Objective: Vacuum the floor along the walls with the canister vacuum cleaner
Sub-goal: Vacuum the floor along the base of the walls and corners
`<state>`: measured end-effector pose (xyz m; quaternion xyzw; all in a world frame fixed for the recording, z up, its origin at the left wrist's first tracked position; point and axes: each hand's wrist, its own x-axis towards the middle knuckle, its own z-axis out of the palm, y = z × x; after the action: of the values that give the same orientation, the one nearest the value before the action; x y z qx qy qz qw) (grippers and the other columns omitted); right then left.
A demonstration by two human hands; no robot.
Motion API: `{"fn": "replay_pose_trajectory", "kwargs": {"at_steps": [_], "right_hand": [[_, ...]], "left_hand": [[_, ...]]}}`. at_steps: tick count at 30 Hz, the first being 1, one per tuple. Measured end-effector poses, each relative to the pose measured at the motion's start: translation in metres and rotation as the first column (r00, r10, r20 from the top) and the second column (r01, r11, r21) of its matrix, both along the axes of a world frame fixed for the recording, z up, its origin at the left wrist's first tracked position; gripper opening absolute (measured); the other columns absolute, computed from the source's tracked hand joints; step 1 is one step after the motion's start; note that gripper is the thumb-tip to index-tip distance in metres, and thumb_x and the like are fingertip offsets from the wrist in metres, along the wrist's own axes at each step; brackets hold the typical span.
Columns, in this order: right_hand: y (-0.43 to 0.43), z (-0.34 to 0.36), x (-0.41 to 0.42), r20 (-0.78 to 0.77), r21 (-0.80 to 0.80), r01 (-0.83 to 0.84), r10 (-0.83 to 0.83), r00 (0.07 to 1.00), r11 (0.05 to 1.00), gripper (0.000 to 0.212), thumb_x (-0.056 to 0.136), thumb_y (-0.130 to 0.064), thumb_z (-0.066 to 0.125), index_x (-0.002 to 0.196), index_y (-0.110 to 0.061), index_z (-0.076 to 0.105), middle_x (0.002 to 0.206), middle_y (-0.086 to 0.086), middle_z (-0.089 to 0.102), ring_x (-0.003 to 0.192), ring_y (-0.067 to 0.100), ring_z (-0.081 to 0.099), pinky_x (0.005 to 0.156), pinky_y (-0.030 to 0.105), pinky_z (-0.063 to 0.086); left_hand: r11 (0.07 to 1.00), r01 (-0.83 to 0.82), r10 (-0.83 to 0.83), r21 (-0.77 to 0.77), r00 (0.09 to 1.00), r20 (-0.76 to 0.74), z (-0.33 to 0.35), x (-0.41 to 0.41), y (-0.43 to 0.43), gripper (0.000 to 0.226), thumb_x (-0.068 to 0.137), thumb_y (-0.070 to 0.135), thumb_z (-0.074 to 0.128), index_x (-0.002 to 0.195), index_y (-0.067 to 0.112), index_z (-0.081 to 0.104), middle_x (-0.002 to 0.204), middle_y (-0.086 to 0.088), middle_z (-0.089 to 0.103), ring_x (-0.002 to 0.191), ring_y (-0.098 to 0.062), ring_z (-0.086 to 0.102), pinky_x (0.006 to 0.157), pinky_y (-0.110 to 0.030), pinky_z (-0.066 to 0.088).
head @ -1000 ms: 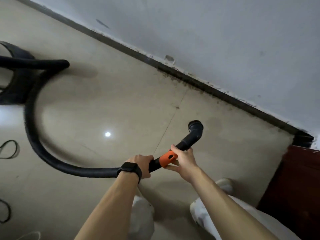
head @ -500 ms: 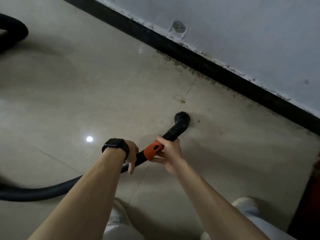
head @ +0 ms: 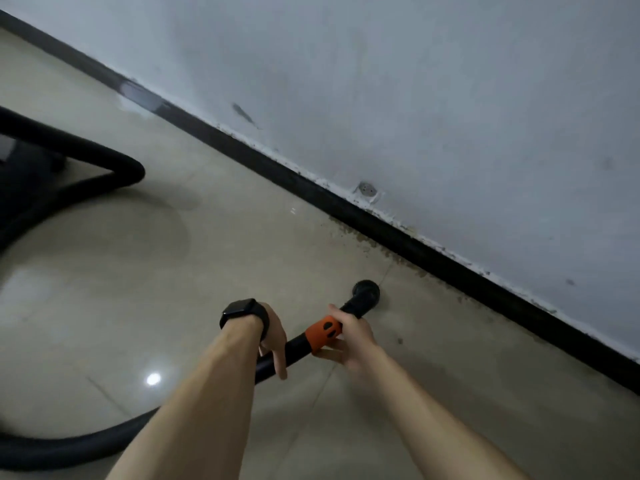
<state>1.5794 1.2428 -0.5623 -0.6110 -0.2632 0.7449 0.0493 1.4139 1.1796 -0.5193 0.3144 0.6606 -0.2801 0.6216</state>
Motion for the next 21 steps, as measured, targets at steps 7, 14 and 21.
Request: {"fn": "replay_pose_trajectory", "kwargs": {"at_steps": [7,14,21], "right_hand": [[-0.029,-0.018,-0.011,-0.048,-0.07,-0.071,0.068,0.997,0.995,0.044,0.098,-0.029,0.07,0.131,-0.006,0.053,0.118,0.02,0.065,0.106,0.04,0.067,0.068,0.05,0.062],[-0.096,-0.032,-0.035,-0.094,-0.156,-0.137,0.123,0.988,0.978,0.047,0.097,-0.021,0.071,0.133,0.001,0.051,0.107,0.021,0.065,0.095,0.04,0.068,0.063,0.052,0.061],[-0.07,-0.036,-0.077,-0.103,0.011,-0.088,0.089,0.991,0.996,0.038,0.092,-0.03,0.077,0.118,-0.011,0.057,0.102,0.014,0.069,0.092,0.031,0.069,0.057,0.041,0.06]], "left_hand": [[0.999,-0.009,0.007,-0.039,0.998,-0.058,-0.022,-0.01,-0.037,0.105,0.043,0.05,0.092,0.136,0.018,0.057,0.128,-0.004,0.066,0.111,-0.023,0.066,0.097,-0.041,0.053],[0.999,0.032,-0.029,0.018,0.987,-0.161,-0.016,-0.019,-0.111,0.067,0.075,0.046,0.083,0.132,0.018,0.06,0.129,-0.002,0.064,0.117,-0.021,0.061,0.099,-0.034,0.051],[0.888,-0.152,0.276,0.433,0.931,-0.24,-0.028,-0.035,-0.125,0.051,0.077,0.037,0.081,0.124,0.027,0.063,0.109,0.001,0.069,0.098,-0.018,0.063,0.081,-0.026,0.047]]}}
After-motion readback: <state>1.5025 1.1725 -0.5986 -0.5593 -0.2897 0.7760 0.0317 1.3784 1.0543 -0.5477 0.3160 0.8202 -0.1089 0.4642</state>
